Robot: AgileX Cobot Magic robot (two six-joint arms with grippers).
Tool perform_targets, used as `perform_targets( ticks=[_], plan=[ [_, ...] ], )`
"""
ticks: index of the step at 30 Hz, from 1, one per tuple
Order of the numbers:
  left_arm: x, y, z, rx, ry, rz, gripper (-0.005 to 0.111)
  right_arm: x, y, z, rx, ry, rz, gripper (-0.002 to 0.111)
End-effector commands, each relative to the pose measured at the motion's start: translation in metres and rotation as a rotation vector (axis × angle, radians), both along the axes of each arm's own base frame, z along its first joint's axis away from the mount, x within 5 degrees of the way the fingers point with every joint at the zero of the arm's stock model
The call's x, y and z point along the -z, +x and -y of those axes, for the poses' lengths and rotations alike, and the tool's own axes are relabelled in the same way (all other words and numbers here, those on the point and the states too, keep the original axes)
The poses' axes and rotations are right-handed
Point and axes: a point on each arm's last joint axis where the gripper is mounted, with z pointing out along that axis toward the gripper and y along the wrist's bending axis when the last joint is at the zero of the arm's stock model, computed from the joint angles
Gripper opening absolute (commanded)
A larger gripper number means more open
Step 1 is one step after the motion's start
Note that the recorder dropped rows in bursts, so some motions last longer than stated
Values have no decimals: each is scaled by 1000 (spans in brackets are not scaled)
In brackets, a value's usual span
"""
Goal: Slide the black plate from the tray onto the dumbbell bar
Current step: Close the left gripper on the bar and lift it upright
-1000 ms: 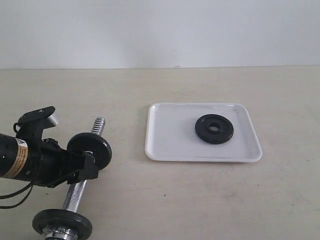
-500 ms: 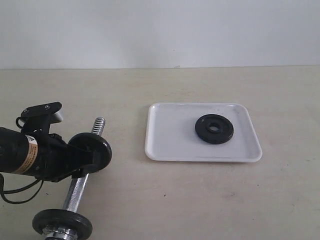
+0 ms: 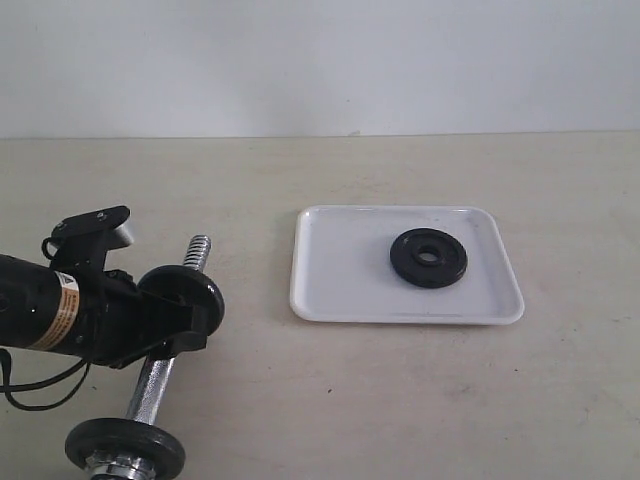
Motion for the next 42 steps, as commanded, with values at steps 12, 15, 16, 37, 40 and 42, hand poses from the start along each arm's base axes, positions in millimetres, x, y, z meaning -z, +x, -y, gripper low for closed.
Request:
perform_targets(
  ticks=[12, 15, 16, 37, 40, 42],
  plan=[
    [36, 2, -1, -3, 71, -111, 54, -2, 0, 0, -7, -6, 9, 1],
    [33, 7, 1, -3, 65, -93, 54, -2, 0, 0, -7, -6, 9, 1],
    [31, 9, 2, -4, 62, -86, 53, -2, -1, 0, -8, -7, 8, 1],
    [31, 9, 4, 203, 142, -8, 4, -1, -2, -1, -24, -19, -6, 1],
    [31, 8, 4, 240, 148, 5, 4, 0, -2, -1, -30, -26, -7, 1],
    [30, 8, 6, 282, 144, 17, 4, 0, -2, -1, -31, -28, -6, 1]
  ],
)
